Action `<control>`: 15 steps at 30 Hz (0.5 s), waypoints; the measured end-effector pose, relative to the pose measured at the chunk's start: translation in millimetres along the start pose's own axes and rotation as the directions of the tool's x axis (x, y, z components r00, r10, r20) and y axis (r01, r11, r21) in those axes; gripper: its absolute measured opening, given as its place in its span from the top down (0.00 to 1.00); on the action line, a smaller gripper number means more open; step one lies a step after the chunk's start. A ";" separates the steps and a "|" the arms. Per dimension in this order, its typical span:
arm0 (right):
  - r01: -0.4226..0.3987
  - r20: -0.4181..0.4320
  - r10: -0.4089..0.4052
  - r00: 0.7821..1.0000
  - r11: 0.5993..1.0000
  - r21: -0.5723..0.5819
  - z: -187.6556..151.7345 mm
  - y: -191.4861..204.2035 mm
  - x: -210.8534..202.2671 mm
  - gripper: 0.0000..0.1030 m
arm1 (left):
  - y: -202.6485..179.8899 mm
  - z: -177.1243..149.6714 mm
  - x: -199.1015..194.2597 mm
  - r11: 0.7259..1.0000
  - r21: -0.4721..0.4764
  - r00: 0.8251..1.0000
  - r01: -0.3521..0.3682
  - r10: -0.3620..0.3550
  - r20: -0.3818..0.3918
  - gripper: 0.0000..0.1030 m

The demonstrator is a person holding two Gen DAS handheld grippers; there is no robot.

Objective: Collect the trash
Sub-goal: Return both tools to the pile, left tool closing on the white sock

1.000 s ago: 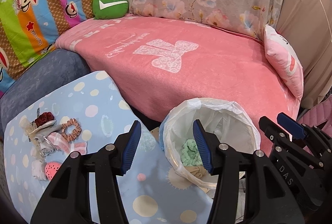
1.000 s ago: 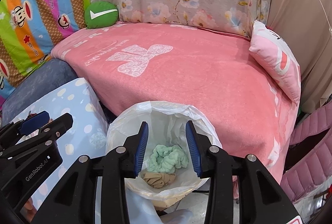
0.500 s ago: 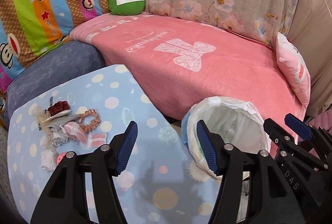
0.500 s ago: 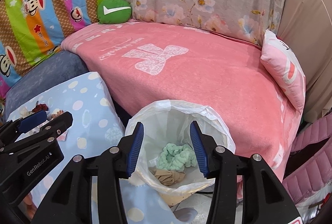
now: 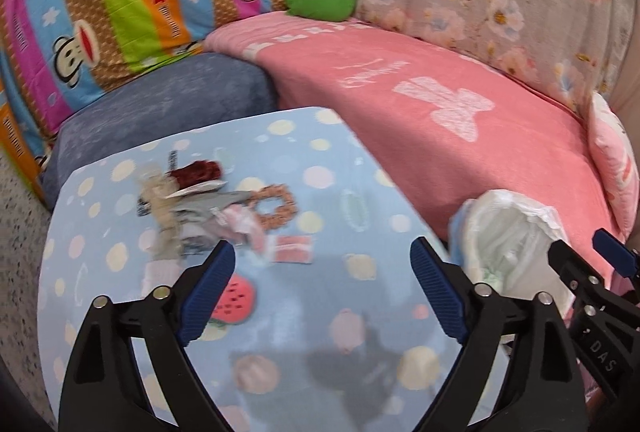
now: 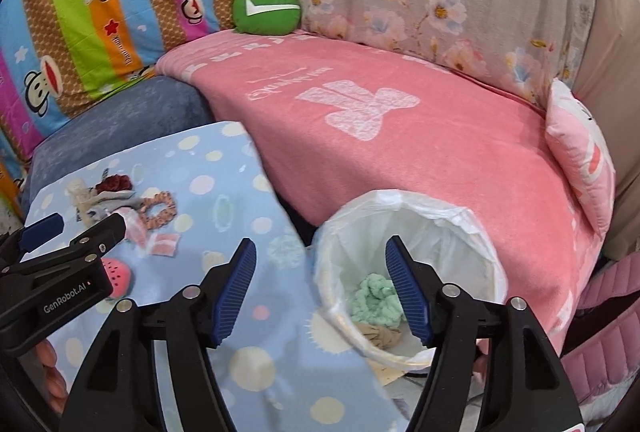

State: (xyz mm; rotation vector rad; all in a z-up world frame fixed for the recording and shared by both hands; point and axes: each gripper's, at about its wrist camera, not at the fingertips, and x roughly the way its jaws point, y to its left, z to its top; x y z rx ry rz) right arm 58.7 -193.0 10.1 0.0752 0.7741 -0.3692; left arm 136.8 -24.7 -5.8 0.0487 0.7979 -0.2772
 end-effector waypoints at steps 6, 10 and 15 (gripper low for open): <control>-0.087 -0.056 0.086 0.995 0.996 -0.016 -11.8 42.2 18.6 0.35 | 68.3 -16.1 19.6 0.991 -0.082 0.993 -0.101 0.096 -0.062 0.12; -0.145 -0.085 0.142 0.986 0.989 -0.031 -19.8 73.0 28.9 0.35 | 108.8 -29.1 33.0 0.977 -0.136 0.983 -0.161 0.146 -0.115 0.12; -0.222 -0.124 0.215 0.969 0.974 -0.044 -32.5 113.3 43.4 0.35 | 154.4 -43.3 52.3 0.955 -0.203 0.967 -0.216 0.180 -0.183 0.12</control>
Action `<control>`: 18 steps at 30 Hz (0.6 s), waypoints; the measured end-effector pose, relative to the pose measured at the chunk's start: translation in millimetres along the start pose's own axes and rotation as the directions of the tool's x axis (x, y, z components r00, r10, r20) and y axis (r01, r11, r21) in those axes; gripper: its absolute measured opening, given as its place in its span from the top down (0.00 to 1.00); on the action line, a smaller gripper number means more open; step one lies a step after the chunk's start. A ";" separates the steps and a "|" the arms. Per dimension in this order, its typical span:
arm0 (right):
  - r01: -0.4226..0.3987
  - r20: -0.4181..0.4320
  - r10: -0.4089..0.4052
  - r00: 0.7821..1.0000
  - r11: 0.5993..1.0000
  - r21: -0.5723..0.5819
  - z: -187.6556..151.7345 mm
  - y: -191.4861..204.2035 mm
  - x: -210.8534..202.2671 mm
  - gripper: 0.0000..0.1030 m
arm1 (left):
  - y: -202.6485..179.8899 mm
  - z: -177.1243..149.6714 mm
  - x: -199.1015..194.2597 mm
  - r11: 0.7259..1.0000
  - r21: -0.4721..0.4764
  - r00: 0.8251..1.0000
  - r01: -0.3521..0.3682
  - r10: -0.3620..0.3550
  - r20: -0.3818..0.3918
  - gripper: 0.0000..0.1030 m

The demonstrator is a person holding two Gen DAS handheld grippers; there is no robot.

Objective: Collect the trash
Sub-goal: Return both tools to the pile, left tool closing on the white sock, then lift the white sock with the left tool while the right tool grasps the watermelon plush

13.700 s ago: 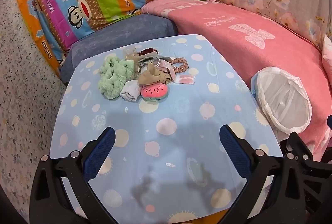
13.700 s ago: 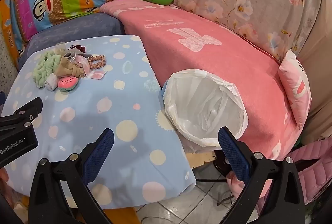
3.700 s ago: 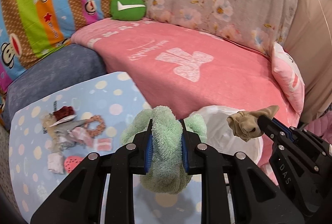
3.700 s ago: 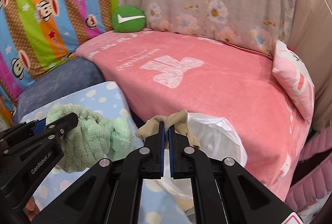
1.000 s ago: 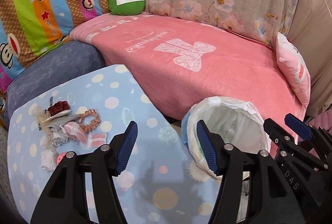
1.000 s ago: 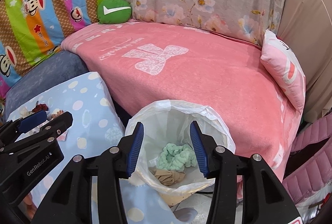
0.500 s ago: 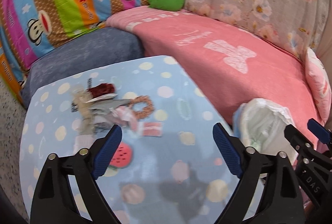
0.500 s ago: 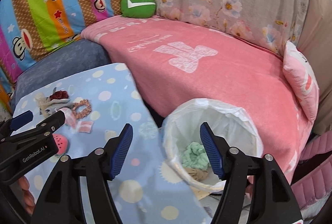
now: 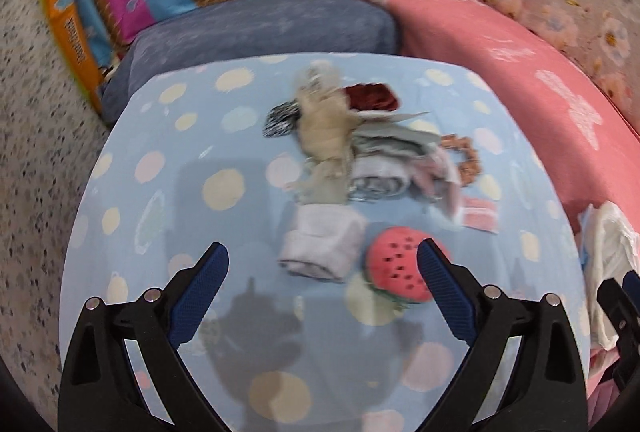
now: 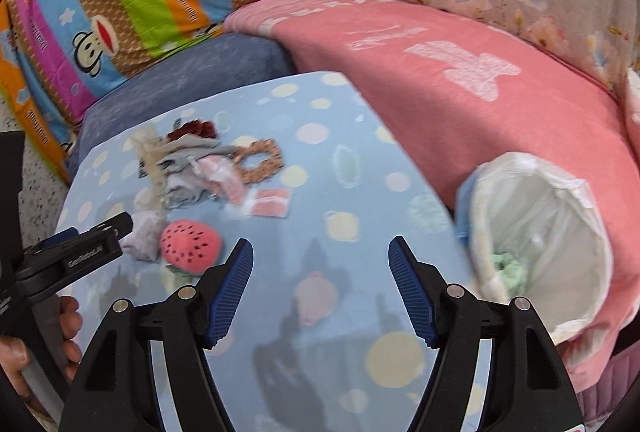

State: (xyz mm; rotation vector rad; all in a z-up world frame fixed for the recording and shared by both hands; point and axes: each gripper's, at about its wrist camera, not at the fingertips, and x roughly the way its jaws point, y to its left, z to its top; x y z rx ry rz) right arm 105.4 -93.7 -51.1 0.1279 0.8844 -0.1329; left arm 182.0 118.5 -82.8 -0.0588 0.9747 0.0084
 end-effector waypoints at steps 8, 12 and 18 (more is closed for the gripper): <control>-0.091 -0.081 0.089 0.993 0.996 -0.017 -8.9 46.4 41.8 0.35 | 21.6 6.2 35.7 0.995 0.000 0.991 0.102 -0.102 -0.085 0.12; -0.107 -0.118 0.103 0.988 0.994 -0.027 -10.6 66.8 59.9 0.35 | 24.3 6.6 50.7 0.992 -0.001 0.984 0.130 -0.129 -0.121 0.32; -0.131 -0.150 0.123 0.981 0.991 -0.042 -11.4 88.5 80.0 0.35 | 31.7 7.1 58.8 0.976 -0.044 0.963 0.214 -0.218 -0.155 0.61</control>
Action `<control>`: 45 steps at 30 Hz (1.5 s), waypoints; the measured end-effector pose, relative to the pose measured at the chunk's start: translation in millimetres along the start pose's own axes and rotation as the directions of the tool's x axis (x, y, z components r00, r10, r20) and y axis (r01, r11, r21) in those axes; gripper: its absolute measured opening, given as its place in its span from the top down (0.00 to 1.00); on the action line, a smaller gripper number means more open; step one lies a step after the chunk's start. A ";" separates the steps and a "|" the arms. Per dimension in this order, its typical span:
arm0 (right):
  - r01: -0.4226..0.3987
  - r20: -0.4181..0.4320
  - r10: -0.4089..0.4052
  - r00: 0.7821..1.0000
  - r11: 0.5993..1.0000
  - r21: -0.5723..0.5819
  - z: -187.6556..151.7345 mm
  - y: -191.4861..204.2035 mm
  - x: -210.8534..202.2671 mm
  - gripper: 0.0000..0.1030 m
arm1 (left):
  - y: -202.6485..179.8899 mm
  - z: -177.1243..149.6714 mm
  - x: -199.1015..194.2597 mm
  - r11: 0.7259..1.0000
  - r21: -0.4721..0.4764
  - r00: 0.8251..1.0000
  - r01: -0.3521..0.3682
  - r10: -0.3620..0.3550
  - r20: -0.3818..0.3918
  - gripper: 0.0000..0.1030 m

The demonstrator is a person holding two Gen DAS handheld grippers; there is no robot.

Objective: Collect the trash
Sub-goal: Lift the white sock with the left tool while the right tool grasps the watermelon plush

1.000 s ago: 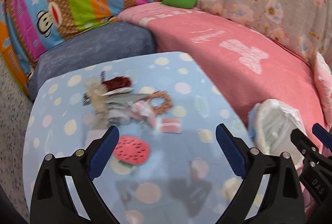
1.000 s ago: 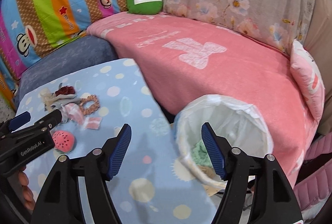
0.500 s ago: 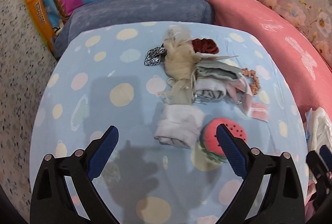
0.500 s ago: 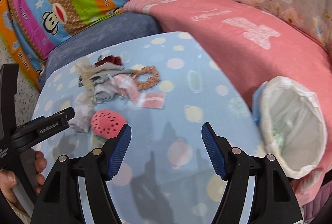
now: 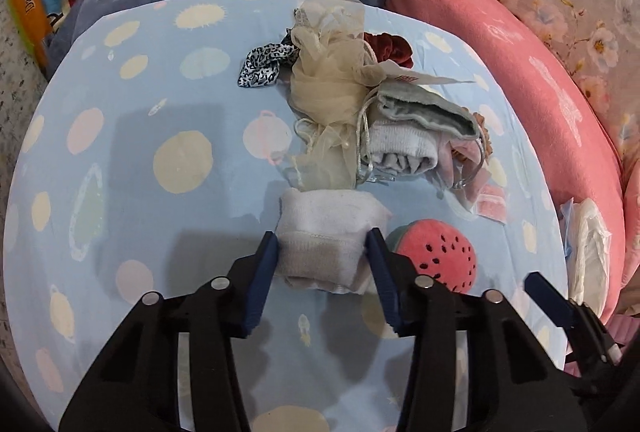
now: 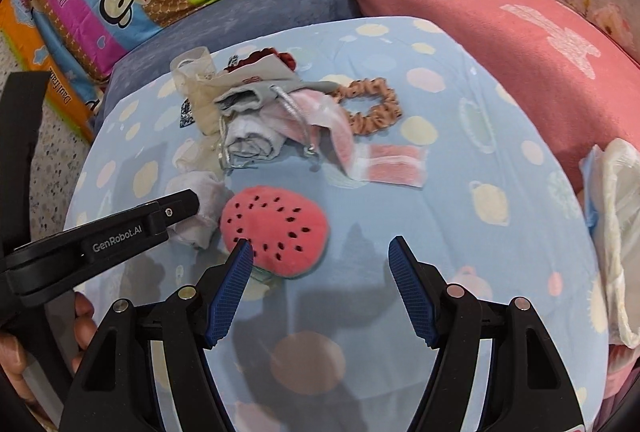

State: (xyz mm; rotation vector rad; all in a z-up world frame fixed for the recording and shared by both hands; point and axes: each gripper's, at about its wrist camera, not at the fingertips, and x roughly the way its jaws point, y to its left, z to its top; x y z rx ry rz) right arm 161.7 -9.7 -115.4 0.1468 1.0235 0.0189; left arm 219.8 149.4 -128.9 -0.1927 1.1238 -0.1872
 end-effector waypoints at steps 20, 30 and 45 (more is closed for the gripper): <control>-0.066 -0.072 0.064 0.995 0.997 -0.029 1.8 31.2 35.0 0.60 | 5.5 0.9 -16.1 1.000 0.015 0.999 -0.003 0.003 0.033 0.74; -0.038 0.035 0.037 0.999 0.999 0.017 11.1 -3.0 -23.6 0.60 | -30.7 -3.1 -50.5 0.998 0.059 0.996 0.001 -0.006 0.091 0.74; 0.055 0.223 -0.091 0.970 0.985 0.165 8.9 -117.3 -136.7 0.59 | -170.9 -16.7 -96.6 0.963 0.263 0.980 0.066 -0.113 0.166 0.74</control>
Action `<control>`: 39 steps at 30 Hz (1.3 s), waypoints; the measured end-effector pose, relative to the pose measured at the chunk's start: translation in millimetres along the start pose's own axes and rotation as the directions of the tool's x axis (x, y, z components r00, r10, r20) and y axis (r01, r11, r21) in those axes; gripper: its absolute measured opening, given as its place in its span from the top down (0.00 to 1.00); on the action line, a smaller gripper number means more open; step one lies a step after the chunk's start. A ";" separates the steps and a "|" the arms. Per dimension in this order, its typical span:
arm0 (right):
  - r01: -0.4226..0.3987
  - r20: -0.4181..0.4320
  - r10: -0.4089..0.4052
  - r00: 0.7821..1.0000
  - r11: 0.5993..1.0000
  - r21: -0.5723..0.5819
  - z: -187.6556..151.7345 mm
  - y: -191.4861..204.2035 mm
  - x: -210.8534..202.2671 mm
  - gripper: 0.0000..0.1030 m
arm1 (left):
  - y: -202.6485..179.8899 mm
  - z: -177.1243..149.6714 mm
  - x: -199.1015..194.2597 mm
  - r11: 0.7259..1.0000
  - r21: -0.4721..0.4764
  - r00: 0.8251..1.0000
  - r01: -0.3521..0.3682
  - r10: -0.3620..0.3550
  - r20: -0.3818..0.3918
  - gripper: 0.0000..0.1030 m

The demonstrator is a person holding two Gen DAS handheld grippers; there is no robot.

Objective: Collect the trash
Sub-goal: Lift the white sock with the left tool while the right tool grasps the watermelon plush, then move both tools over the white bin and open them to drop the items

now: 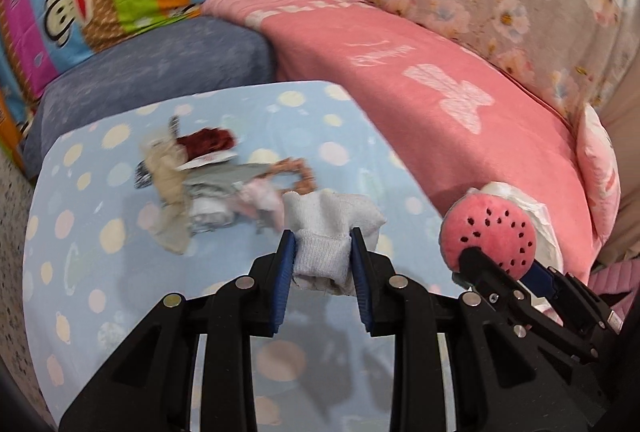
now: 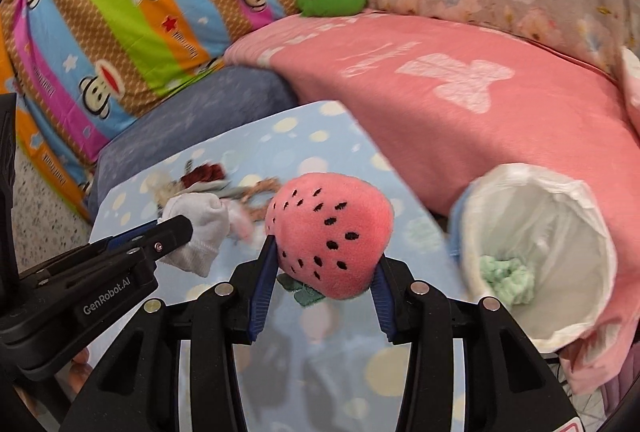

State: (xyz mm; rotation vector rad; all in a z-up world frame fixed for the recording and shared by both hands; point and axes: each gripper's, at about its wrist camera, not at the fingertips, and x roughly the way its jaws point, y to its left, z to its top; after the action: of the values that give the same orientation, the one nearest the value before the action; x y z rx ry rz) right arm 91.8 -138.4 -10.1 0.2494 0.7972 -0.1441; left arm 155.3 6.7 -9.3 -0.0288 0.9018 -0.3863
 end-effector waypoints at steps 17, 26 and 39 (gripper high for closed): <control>0.189 0.063 -0.211 0.975 0.949 0.250 -12.1 -176.8 -62.6 0.59 | -190.6 -6.3 17.1 0.945 0.272 0.983 0.179 -0.180 -0.024 0.74; 0.236 0.046 -0.267 0.963 0.911 0.338 -26.2 -230.5 -68.5 0.59 | -243.7 -16.3 34.1 0.914 0.335 0.974 0.227 -0.215 -0.074 0.73; 0.251 0.021 -0.276 0.961 0.901 0.353 -27.2 -246.6 -56.8 0.56 | -252.3 -13.3 44.4 0.924 0.326 0.979 0.200 -0.198 -0.041 0.42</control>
State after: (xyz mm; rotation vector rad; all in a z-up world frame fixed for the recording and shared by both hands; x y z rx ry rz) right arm -20.6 -366.0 -28.4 0.4674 0.7288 -0.5514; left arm 90.2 -241.4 -4.6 0.1897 0.8339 -0.7244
